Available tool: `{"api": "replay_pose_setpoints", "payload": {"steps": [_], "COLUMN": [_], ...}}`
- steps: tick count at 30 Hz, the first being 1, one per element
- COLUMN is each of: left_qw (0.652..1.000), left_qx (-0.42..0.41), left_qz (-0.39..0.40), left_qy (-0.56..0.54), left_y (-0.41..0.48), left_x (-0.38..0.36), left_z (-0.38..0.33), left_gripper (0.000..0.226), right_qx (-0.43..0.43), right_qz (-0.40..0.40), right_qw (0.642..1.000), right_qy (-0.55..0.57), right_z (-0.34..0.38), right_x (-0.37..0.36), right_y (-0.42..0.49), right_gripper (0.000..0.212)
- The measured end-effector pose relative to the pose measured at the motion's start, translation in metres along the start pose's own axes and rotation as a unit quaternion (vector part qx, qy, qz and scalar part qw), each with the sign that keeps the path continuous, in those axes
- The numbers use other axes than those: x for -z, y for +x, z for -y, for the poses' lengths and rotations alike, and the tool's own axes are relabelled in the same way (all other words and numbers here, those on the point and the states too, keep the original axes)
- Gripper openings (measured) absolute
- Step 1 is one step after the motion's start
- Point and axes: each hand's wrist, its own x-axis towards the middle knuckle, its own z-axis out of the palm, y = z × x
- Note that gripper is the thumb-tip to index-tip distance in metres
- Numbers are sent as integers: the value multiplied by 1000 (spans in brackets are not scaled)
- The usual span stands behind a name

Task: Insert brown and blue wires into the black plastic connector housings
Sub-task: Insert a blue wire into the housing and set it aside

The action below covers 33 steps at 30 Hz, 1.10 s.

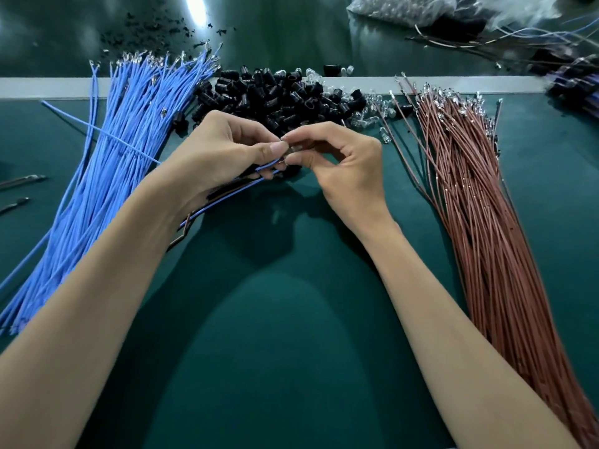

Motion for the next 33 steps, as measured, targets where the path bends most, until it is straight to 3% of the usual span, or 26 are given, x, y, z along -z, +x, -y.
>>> {"api": "replay_pose_setpoints", "payload": {"steps": [5,11,21,33], "left_qw": [999,999,1000,998], "left_qx": [17,7,1,33], "left_qz": [27,43,29,59], "left_qy": [-11,-20,-3,2], "left_y": [0,1,2,3], "left_x": [5,10,1,9], "left_z": [2,2,2,4], "left_gripper": [7,22,11,8], "right_qx": [-12,27,-33,-7], "right_qz": [14,26,51,78], "right_qw": [1000,999,998,996], "right_qy": [12,-8,14,-33], "right_z": [1,2,0,1], "right_x": [-1,0,5,4], "right_y": [-2,0,1,0], "right_gripper": [26,27,26,19]}}
